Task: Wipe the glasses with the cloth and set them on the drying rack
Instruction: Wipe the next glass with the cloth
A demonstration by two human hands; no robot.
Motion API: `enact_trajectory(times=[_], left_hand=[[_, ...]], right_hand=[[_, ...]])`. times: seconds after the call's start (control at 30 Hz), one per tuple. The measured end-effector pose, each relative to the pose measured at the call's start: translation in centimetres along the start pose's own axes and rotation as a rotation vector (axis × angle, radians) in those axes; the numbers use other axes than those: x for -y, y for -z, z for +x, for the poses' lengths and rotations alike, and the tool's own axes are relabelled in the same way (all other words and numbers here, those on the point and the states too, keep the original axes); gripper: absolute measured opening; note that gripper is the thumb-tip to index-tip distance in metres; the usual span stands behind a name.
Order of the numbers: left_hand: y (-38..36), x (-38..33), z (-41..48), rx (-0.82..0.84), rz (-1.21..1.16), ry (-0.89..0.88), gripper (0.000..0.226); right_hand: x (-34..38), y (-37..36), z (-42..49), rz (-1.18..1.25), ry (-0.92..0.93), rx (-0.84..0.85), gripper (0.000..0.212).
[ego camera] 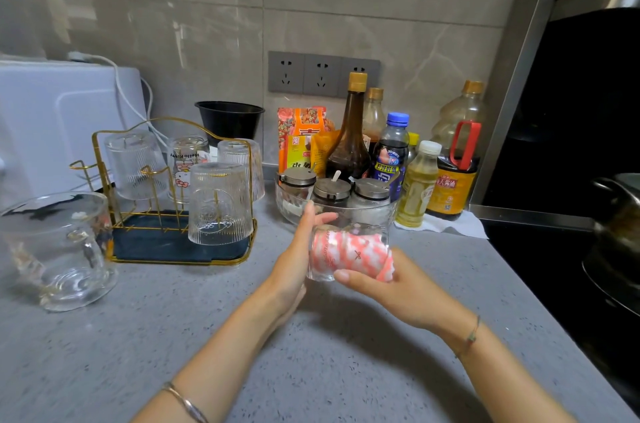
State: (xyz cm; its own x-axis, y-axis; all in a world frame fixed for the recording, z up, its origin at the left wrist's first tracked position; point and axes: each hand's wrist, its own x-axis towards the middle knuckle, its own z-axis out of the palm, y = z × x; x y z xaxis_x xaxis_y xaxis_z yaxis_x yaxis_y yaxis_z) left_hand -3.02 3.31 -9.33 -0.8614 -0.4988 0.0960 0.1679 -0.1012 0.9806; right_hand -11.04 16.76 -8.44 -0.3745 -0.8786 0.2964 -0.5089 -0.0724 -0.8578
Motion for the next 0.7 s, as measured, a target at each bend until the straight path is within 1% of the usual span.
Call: enact_trajectory(times=[0.07,0.13,0.2,0.27,0.3,0.33,0.4,0.47,0.5,0.53,0.6,0.63,0.7], left_hand=[[0.3,-0.1,0.1,0.017,-0.023,0.072,0.060],[0.9,-0.1,0.1,0.069,0.014,0.184,0.070],[1.4,0.3,0.3,0.123,0.067,0.284,0.076],[1.2,0.2,0.3,0.108,0.042,0.311,0.071],[1.0,0.3,0.3,0.073,0.037,0.299,0.068],[0.7,0.2,0.3,0.028,0.042,0.278,0.064],[0.4,0.5,0.5,-0.045,0.091,0.184,0.061],[0.3,0.8,0.8,-0.095,0.183,0.035,0.066],[0.4,1.0,0.9,-0.099,0.229,-0.031,0.071],[0.4,0.9,0.9,-0.100,0.253,-0.093,0.066],[0.4,0.5,0.6,-0.089,0.260,-0.212,0.039],[0.3,0.3,0.5,-0.066,0.263,-0.263,0.034],[0.4,0.4,0.5,-0.005,0.276,-0.350,0.047]], right_hand=[[-0.3,-0.2,0.0,-0.042,0.006,-0.050,0.020],[-0.6,-0.4,0.0,-0.134,0.000,-0.098,0.016],[-1.0,-0.7,0.0,-0.258,0.001,-0.130,0.021],[-1.0,-0.9,0.0,-0.303,0.018,-0.166,0.026],[-1.1,-1.0,0.1,-0.281,0.025,-0.191,0.024],[-1.1,-1.2,0.1,-0.241,0.030,-0.215,0.021],[-1.0,-1.4,0.2,-0.162,0.019,-0.246,0.030],[-0.6,-1.5,0.2,-0.059,-0.001,-0.223,0.033],[-0.4,-1.5,0.1,0.022,-0.006,-0.197,0.035],[0.0,-1.5,0.1,0.119,-0.014,-0.175,0.038],[0.6,-1.1,0.0,0.315,-0.036,-0.141,0.043],[0.8,-0.9,0.1,0.386,-0.041,-0.127,0.044],[0.8,-0.6,0.1,0.462,-0.037,-0.121,0.040]])
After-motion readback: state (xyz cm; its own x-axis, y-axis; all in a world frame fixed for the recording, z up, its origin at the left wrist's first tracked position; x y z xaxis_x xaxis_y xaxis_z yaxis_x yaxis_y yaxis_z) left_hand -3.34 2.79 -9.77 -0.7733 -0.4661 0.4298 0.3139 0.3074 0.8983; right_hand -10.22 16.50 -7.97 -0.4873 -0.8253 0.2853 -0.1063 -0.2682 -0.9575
